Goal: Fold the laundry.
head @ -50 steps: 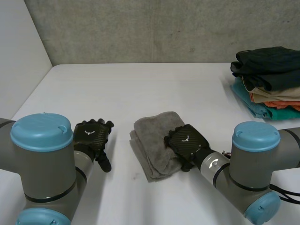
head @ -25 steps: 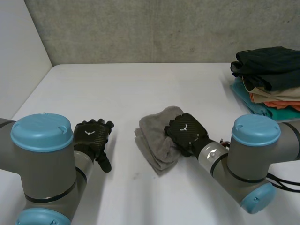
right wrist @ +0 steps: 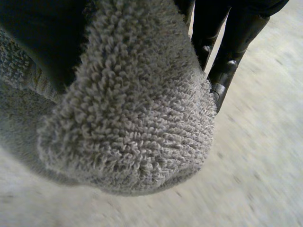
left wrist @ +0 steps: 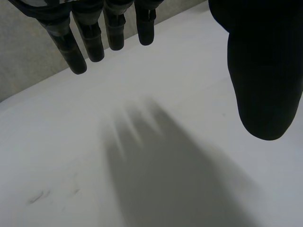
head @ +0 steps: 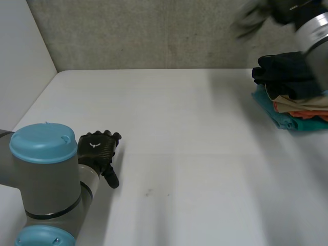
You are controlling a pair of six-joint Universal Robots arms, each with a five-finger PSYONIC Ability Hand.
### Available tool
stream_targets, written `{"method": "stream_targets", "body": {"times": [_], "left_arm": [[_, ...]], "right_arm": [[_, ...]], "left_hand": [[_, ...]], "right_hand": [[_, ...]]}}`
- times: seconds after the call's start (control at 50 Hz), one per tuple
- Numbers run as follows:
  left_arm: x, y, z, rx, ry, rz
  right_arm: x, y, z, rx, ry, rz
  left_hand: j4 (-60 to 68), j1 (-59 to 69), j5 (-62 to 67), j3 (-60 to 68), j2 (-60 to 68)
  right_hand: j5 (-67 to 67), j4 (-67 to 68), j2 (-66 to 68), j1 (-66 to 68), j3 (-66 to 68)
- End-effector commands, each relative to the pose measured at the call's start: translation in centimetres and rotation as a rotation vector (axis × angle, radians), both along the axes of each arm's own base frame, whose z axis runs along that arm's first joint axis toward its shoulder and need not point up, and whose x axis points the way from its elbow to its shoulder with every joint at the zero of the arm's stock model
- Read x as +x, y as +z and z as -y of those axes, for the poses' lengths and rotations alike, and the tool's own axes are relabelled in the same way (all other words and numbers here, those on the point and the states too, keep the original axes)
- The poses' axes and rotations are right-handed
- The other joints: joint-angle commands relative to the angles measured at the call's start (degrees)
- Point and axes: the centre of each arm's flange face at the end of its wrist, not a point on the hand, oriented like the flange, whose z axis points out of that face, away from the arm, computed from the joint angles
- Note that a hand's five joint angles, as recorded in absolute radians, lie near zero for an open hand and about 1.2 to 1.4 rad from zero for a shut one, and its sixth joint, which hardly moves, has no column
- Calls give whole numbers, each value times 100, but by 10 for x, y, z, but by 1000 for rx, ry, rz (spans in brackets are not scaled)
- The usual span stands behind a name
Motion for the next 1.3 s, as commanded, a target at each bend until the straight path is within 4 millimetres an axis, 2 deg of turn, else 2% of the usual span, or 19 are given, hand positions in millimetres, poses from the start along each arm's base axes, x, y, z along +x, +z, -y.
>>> {"method": "stream_targets", "body": {"times": [0.02,0.04,0.1,0.12,0.2,0.28,0.36,0.48,0.54,0.64,0.76,0.94,1.04,1.1,1.16,1.2,1.24,1.3], "left_arm": [[1,0,1,1,6,1],[1,-1,2,2,6,1],[1,-2,2,5,6,3],[1,-2,2,6,6,4],[1,-3,2,9,6,6],[1,-4,2,10,6,7],[1,-5,2,14,5,9],[1,-6,2,16,5,11],[1,-7,2,16,5,11],[1,-7,2,19,5,13],[1,-7,1,19,5,13],[1,-8,1,21,5,14],[1,-8,1,23,5,15],[1,-8,1,23,4,15],[1,-8,1,23,4,15],[1,-8,1,21,5,14],[1,-8,1,23,5,15],[1,-8,1,21,5,14]], "right_arm": [[-89,-9,54,126,-44,148],[-106,-21,63,166,-48,154],[-128,-43,75,245,-48,164],[-138,-59,79,297,-46,162],[-158,-94,85,415,-30,162],[-171,-116,84,507,9,164],[-175,-130,82,573,69,179],[-185,-130,82,599,78,228],[-189,-120,81,589,75,240],[-185,-90,76,535,91,232],[-184,-76,74,514,107,241],[-182,-93,75,559,129,258],[-185,-118,77,605,144,259],[-186,-124,77,619,142,265],[-198,-126,75,633,118,276],[-205,-125,73,632,99,275],[-207,-122,71,628,91,269],[-205,-104,63,592,74,246]], "left_hand": [[-66,24,-175,-110,-55],[-66,24,-175,-110,-55],[-66,24,-175,-110,-55],[-66,24,-175,-110,-55],[-66,24,-175,-110,-55],[-66,24,-175,-110,-55],[-66,24,-175,-110,-55],[-66,24,-175,-110,-55],[-66,24,-175,-110,-55],[-66,24,-175,-110,-55],[-66,24,-175,-110,-55],[-66,24,-175,-110,-55],[-66,24,-175,-110,-55],[-66,24,-175,-110,-55],[-66,24,-175,-110,-55],[-66,24,-175,-110,-55],[-66,24,-175,-110,-55],[-66,24,-175,-110,-55]], "right_hand": [[2041,1202,1443,2978,1485],[2041,1202,1443,2978,1485],[2041,1202,1443,2978,1485],[2041,1202,1443,2978,1485],[2041,1202,1443,2978,1485],[2041,1202,1443,2978,1485],[2041,1202,1443,2978,1485],[2041,1202,1443,2978,1485],[2041,1202,1443,2978,1485],[2041,1202,1443,2978,1485],[2041,1202,1443,2978,1485],[2041,1202,1443,2978,1485],[2041,1202,1443,2978,1485],[2041,1202,1443,2978,1485],[-600,-1440,-1199,337,-1157],[-3353,-4193,-3952,-2417,-3910],[-4725,-5565,-5323,-3788,-5281],[-4959,-5798,-5557,-4022,-5515]]}}
